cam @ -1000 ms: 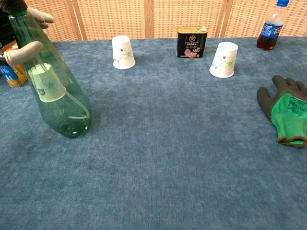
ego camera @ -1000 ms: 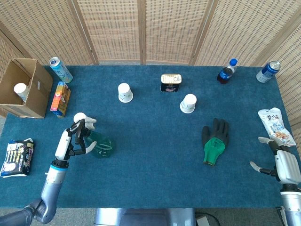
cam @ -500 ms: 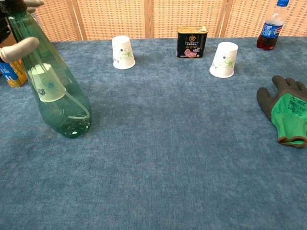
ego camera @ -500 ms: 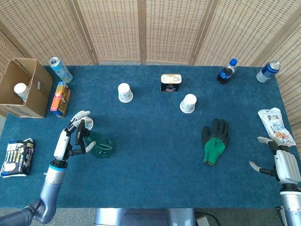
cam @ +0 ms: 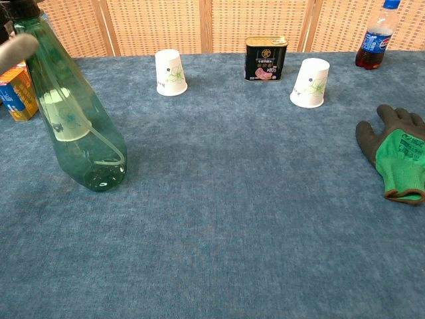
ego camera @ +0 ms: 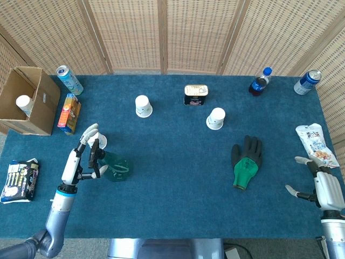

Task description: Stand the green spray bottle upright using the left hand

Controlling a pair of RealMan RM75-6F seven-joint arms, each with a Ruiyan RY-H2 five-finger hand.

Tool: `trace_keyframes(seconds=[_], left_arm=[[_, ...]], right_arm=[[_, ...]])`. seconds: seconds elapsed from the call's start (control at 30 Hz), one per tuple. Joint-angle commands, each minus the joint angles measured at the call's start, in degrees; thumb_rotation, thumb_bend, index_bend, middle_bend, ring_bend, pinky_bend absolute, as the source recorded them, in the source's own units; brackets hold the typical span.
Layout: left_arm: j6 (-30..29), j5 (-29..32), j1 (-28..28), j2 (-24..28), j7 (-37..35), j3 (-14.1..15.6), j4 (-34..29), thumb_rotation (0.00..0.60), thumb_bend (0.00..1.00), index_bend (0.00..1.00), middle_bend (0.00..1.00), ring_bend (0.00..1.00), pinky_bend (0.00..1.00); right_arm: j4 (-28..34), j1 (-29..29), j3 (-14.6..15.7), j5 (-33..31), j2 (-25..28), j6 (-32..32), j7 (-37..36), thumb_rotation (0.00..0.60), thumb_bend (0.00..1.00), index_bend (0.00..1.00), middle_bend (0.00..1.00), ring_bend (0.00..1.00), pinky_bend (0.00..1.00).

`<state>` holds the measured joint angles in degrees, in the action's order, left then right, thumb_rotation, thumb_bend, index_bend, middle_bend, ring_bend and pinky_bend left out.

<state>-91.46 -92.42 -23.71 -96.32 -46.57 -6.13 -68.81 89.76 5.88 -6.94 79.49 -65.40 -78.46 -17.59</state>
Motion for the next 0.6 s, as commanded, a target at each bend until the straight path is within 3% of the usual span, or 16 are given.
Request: trace_keyframes(seconds=[0.03,0.6], left_arm=[[0.26,0.01,-0.02,0.14,0.1,0.07,-0.13,0.319,0.23,0.04,0.0,0.0,0.09],[-0.39,-0.06,3.24,7.02,3.26,2.18,-4.91,0.307,0.23,0.03,0.0,0.0,0.11]], right_arm=[[0.01,0.0,-0.02,0.02,0.02,-0.03,-0.08,0.6,0.2,0.23,0.3,0.12,0.16],[-0.17,0.51,0.0,0.09,-0.32,0.67,-0.55,0.6,0.2,0.23,0.3,0.12,0.16]])
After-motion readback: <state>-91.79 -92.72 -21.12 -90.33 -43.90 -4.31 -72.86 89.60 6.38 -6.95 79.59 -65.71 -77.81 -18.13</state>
